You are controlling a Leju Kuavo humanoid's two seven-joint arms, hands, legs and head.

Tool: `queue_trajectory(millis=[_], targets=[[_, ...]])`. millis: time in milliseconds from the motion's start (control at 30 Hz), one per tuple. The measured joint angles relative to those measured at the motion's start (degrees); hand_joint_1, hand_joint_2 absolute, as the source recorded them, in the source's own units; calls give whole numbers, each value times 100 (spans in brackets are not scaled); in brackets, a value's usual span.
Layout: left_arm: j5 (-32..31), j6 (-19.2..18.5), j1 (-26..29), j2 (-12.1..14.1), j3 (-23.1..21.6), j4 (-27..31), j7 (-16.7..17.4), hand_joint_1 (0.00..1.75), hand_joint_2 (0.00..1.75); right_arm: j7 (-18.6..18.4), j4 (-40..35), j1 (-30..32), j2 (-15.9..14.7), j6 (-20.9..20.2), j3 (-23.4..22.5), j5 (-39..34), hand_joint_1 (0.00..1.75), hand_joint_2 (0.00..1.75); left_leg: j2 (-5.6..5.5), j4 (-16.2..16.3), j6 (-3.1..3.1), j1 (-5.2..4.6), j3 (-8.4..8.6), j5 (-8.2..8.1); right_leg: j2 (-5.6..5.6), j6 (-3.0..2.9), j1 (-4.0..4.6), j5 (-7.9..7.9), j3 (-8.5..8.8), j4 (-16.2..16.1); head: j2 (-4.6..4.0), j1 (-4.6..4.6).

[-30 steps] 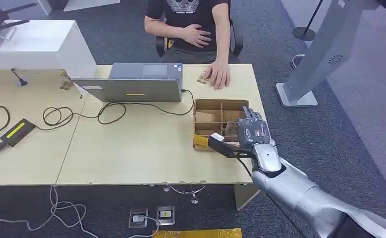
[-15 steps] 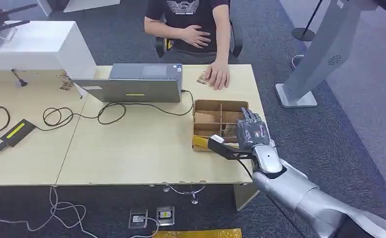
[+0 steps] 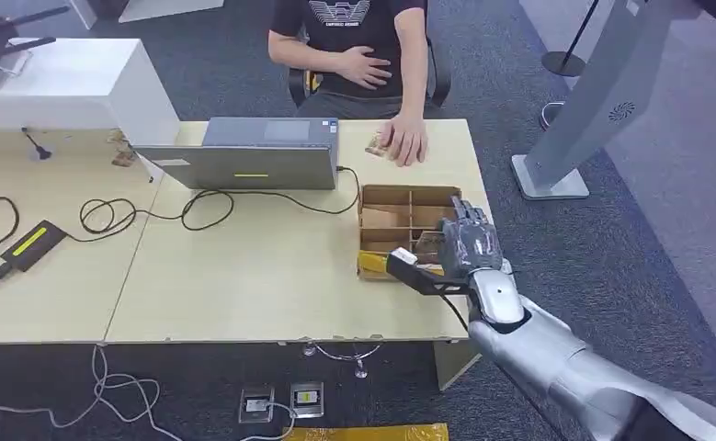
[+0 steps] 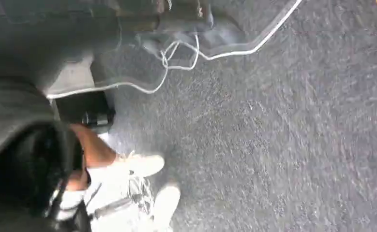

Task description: Pass the card to the sensor for recognition and then transmit it.

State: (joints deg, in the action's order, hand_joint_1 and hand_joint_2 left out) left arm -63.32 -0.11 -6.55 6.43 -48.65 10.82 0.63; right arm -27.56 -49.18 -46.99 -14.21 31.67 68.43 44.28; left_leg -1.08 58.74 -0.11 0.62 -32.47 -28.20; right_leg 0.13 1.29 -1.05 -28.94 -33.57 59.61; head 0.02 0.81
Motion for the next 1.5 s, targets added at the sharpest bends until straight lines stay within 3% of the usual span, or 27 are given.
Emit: queue_trajectory(millis=[433, 667, 833, 1167, 1367, 1500], targets=[[739, 245, 113, -7, 697, -2, 506, 0, 0, -2, -15, -93, -9, 48, -7, 243, 0, 175, 2, 0, 0, 0, 3, 0, 3, 0, 0, 1, 2, 0, -2, -2], [2070, 872, 161, -68, 1430, -2, 1240, 0, 0, 0, -46, -135, -9, -96, -9, 300, 0, 175, 2, 0, 0, 0, 4, 0, 2, -2, 0, 2, 3, 0, -2, -2], [2491, 1116, 190, -118, 1920, -4, 1497, 0, 0, -53, -105, -151, -9, -199, -9, 403, 0, 175, 2, 0, 0, 0, 4, 0, 2, -2, 0, 2, 3, 0, -2, -4], [3036, 1556, 231, -243, 2907, -35, 1783, 0, 0, -232, -381, -451, -76, -785, -13, 755, 0, 175, 2, 0, 0, 0, -1, 0, 2, -2, 0, 2, -1, 0, -2, -2], [3470, 1851, 253, -304, 3411, -55, 1919, 0, 0, -516, -1013, -915, -306, -1702, -76, 1141, 0, 175, 2, 1, 0, 0, -1, 0, 2, -2, 0, 2, -3, 0, -2, 2], [4140, 2274, 261, -378, 3856, -70, 2027, 0, 0, -645, -1379, -1215, -466, -2013, -101, 1220, 0, 175, 1, 1, 0, 0, -1, 0, 2, -2, 0, 2, -4, 0, -2, -2]])
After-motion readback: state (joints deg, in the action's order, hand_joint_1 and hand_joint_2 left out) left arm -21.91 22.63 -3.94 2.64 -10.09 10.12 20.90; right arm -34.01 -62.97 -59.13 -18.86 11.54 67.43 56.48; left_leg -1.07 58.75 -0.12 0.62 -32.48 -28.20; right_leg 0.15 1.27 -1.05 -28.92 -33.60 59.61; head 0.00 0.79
